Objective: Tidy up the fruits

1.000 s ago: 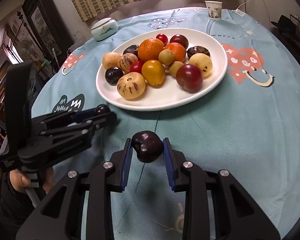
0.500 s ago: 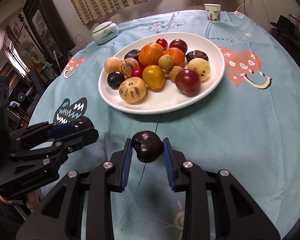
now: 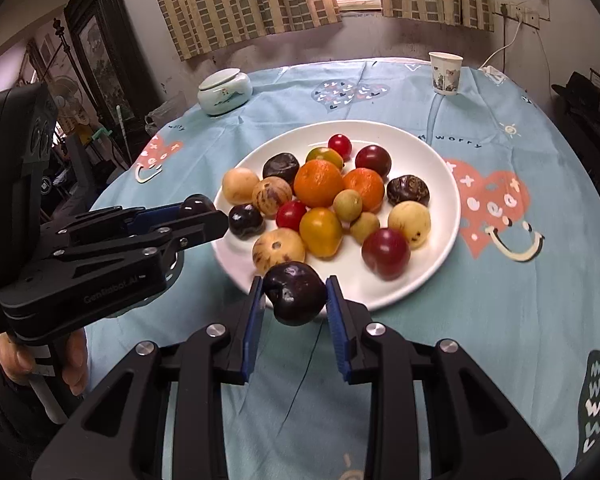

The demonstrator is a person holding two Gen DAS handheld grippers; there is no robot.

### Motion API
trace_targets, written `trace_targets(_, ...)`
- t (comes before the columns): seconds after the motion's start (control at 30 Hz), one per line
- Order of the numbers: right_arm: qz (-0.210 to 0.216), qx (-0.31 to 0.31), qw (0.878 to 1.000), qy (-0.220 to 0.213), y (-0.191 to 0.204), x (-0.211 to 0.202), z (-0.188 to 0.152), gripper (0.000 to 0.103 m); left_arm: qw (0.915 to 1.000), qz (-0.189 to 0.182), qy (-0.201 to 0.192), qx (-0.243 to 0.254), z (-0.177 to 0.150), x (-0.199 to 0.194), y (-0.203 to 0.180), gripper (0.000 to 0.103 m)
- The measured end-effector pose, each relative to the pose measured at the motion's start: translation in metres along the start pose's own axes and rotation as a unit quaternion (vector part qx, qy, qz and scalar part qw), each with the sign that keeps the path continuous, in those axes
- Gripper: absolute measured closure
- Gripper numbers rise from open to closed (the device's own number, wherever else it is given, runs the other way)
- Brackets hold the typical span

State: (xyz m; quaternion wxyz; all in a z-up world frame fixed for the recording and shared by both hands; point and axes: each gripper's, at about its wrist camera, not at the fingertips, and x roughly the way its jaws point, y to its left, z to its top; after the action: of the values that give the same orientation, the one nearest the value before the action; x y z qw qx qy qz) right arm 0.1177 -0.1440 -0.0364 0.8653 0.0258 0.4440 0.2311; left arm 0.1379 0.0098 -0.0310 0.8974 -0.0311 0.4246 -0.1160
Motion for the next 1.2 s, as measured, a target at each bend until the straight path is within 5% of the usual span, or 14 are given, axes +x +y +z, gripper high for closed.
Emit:
trace_targets(0.83,-0.008,0.011,1.0,0.028,-0.015,0.04,0.017,0.071,0.9993,0.007,0.03,-0.023,0.01,0.044,0.012,0.07)
trace_targets(0.9,-0.014,0.011,0.999,0.028,-0.015,0.04,0.017,0.07,0.9994,0.008,0.023,-0.026,0.01,0.041,0.013,0.067)
trace_targets(0.93,-0.016,0.012,0.999,0.029,-0.016,0.041,0.017,0.07,0.9995,0.01,0.018,-0.025,0.011,0.038,0.012,0.054)
trace_targets(0.97,-0.018,0.012,0.999,0.029,-0.016,0.041,0.017,0.066,0.9996,0.014,0.009,-0.025,0.011,0.034,0.012,0.04)
trace_targets(1.0,-0.021,0.011,0.999,0.028,-0.016,0.04,0.017,0.044,0.9995,0.017,0.0,-0.026,0.011,0.031,0.013,0.034)
trace_targets(1.07,-0.036,0.006,0.999,0.011,-0.014,0.037,0.018,0.027,0.9994,0.019,-0.015,-0.025,0.012,0.024,0.012,0.033)
trace_targets(1.2,-0.043,0.0,0.999,-0.006,-0.013,0.031,0.02,0.027,0.9994,0.017,-0.014,-0.029,0.013,0.021,0.015,0.033)
